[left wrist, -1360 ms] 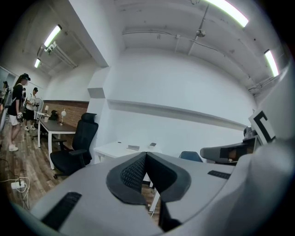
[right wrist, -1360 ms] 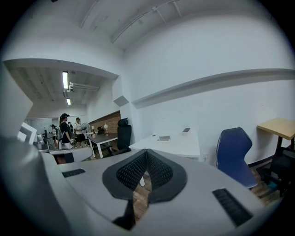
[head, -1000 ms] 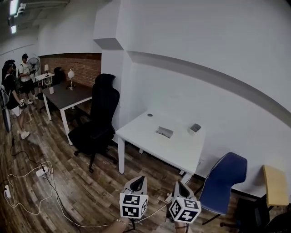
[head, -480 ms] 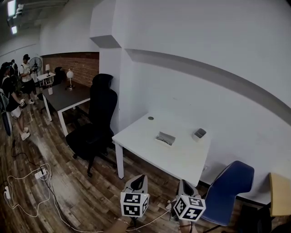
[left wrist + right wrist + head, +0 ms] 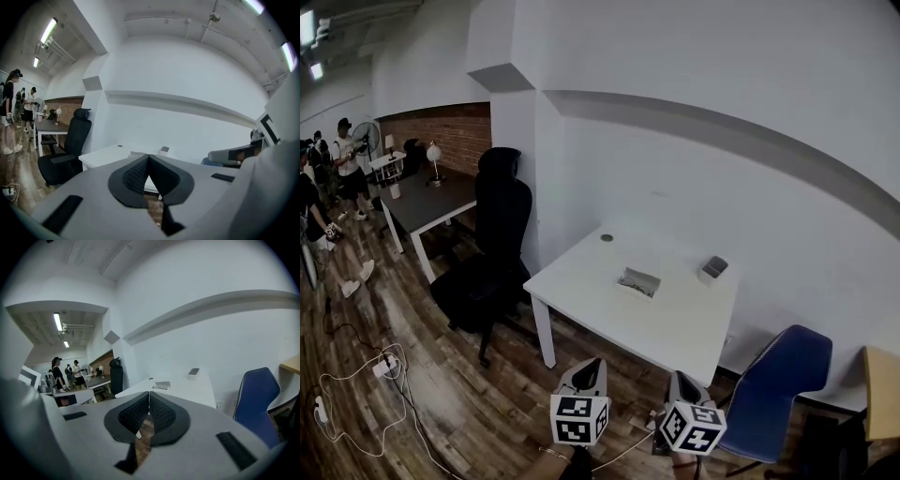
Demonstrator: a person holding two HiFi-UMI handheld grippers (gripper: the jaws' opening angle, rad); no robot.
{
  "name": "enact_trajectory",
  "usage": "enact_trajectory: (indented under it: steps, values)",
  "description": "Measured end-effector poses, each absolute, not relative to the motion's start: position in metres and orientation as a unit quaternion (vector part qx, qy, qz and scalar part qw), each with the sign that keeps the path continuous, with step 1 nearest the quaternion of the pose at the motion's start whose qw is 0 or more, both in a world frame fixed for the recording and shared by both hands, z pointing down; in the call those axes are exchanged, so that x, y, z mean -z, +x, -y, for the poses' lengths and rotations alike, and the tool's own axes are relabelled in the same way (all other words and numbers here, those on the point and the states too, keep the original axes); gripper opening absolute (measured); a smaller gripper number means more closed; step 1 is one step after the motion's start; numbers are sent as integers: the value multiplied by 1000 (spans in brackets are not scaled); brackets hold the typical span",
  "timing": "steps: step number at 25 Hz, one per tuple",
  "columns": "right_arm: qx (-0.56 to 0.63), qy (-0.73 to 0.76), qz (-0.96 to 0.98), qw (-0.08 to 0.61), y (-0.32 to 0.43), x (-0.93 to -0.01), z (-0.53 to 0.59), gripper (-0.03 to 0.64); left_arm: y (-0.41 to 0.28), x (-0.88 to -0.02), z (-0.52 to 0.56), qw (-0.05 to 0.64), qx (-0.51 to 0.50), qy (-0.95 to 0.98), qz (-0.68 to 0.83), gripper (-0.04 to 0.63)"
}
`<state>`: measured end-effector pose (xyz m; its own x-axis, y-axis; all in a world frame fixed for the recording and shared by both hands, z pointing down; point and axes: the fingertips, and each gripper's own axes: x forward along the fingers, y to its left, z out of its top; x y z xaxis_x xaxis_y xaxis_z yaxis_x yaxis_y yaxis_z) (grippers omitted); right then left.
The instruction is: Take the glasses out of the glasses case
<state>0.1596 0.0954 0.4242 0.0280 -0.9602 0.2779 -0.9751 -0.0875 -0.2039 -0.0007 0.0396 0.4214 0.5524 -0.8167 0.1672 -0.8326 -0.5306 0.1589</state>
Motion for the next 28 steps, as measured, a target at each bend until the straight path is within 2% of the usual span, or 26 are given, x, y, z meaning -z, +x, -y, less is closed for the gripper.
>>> enact_trajectory:
  steps: [9, 28]
  values:
    - [-173, 722, 670, 11, 175, -421, -24, 32, 23, -419, 31, 114, -31, 883, 455, 8]
    - [-175, 748, 640, 17, 201, -410, 179, 32, 51, -411, 254, 116, -33, 899, 421, 8]
